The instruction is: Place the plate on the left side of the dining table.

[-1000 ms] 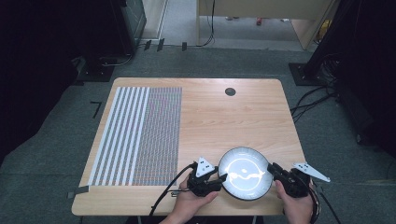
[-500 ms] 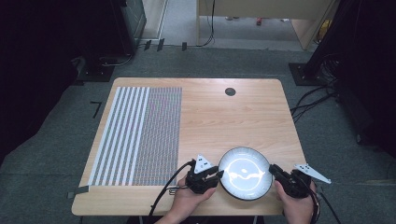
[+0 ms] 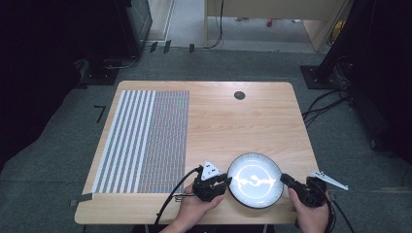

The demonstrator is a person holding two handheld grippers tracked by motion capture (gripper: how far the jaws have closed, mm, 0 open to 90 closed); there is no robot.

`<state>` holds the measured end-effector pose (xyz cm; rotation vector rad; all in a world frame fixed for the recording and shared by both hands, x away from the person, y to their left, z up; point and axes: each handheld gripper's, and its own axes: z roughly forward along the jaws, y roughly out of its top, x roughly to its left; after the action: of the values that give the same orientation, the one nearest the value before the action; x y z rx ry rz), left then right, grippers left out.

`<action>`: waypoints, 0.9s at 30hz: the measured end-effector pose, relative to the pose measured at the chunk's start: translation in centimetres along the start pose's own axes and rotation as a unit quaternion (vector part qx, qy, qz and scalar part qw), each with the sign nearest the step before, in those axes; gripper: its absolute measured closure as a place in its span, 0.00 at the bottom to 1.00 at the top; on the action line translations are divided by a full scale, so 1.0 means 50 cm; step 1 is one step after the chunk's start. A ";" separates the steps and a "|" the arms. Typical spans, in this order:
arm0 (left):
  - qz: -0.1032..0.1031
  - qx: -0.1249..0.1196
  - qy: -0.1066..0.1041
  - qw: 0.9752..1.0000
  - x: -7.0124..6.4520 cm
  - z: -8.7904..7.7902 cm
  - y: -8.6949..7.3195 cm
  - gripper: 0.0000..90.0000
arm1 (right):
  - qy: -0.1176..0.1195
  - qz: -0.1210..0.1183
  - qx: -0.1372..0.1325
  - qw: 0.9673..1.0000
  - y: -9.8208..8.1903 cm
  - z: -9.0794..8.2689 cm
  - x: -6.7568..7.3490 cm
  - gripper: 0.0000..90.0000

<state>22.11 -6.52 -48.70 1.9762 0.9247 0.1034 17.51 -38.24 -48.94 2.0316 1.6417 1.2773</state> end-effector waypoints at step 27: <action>0.016 0.003 0.013 1.000 -0.005 0.001 0.001 0.83 | -0.018 0.007 0.001 1.000 0.005 0.000 0.013 0.98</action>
<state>22.00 -6.73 -48.61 1.9997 0.9118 0.1436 17.69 -37.74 -48.47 2.0583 1.6174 1.2359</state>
